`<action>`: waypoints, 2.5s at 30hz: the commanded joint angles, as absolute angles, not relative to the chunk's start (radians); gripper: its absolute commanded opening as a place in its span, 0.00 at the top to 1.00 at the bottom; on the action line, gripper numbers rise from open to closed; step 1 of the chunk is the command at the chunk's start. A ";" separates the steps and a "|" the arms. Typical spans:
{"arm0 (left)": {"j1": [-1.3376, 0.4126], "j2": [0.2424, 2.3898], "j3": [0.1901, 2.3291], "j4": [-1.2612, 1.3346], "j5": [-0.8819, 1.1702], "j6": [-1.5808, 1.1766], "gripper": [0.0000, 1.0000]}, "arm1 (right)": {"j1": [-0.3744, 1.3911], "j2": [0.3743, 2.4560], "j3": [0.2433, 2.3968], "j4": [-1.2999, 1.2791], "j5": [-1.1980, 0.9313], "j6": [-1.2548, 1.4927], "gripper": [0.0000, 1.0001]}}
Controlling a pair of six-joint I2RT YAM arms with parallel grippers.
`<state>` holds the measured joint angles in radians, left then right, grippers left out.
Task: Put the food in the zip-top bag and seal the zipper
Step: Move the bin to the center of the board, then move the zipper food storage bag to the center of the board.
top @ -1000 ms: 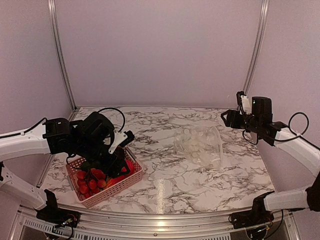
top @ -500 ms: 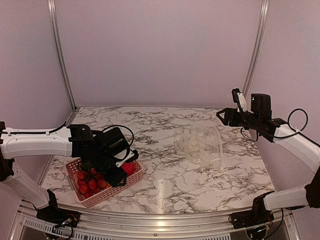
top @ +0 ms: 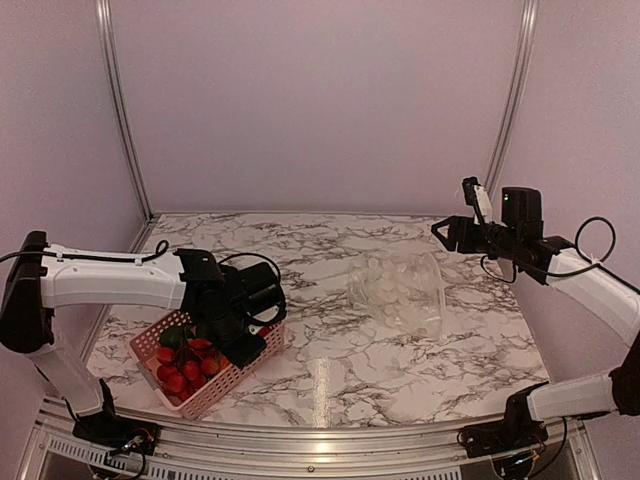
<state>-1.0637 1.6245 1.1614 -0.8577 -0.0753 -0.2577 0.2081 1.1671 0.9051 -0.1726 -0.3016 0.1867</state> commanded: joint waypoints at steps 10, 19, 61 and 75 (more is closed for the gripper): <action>-0.903 2.101 1.777 -0.881 -0.228 -0.447 1.00 | 0.199 1.179 0.919 -0.150 -0.320 0.243 0.39; -0.795 2.307 2.219 -0.886 -0.073 -0.523 0.48 | 0.199 1.210 0.966 -0.237 -0.267 0.258 0.43; -0.903 1.549 1.334 -0.287 -0.033 -0.294 0.32 | 0.070 1.732 1.042 -0.237 -0.391 0.238 0.47; -0.903 1.610 1.382 -0.331 -0.055 -0.297 0.33 | 0.320 1.777 1.135 -0.190 -0.547 0.264 0.47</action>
<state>-0.9039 1.5795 1.3441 -0.2958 -0.0353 -0.3023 0.2890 1.7966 1.0897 -0.2260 -0.4862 0.2356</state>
